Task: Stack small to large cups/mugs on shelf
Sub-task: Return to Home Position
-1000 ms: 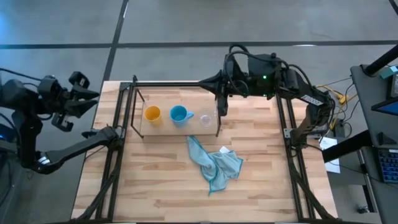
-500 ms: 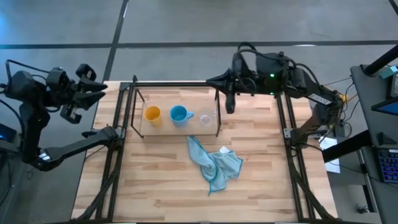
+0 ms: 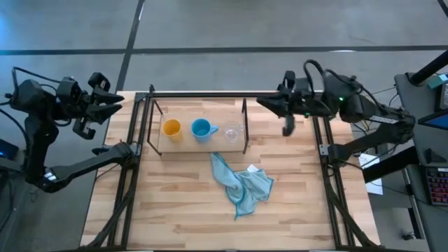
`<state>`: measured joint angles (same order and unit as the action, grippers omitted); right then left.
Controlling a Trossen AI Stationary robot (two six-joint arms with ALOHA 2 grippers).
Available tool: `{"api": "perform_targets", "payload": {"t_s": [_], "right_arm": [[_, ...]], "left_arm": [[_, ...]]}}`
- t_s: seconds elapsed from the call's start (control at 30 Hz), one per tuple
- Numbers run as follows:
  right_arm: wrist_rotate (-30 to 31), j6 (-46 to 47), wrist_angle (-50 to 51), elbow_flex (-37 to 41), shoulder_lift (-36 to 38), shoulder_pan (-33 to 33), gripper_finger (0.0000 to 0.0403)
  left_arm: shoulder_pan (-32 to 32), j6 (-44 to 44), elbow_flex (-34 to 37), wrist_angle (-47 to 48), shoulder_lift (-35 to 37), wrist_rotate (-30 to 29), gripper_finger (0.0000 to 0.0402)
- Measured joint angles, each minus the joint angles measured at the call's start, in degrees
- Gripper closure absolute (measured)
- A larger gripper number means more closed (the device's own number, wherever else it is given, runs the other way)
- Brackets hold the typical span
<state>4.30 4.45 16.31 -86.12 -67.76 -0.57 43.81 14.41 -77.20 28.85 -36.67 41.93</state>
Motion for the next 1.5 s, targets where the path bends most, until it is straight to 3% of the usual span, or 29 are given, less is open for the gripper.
{"api": "perform_targets", "payload": {"t_s": [0.4,0.63,0.77,0.97,1.23,1.5], "right_arm": [[-1.23,1.45,-2.91,18.65,16.83,1.19,0.0394],[-1.06,1.27,-14.15,33.07,25.71,1.19,0.0394],[1.91,2.46,-16.01,40.41,29.04,1.17,0.0394],[1.35,0.21,-21.16,50.32,33.93,1.19,0.0394],[1.42,2.72,-31.87,62.75,41.06,1.15,0.0394],[2.00,6.29,-34.52,70.46,46.84,1.04,0.0394]], "left_arm": [[0.04,-1.04,10.63,-3.19,5.86,1.34,0.0299],[0.04,1.74,18.12,-7.30,13.49,1.29,0.0299],[0.02,3.68,23.03,-9.52,17.89,-0.74,0.0299],[0.00,5.77,30.50,-10.12,24.83,-2.49,0.0299],[0.04,8.53,39.62,-18.84,33.10,-3.76,0.0299],[0.04,10.78,44.13,-22.43,34.29,-4.99,0.0299]]}}
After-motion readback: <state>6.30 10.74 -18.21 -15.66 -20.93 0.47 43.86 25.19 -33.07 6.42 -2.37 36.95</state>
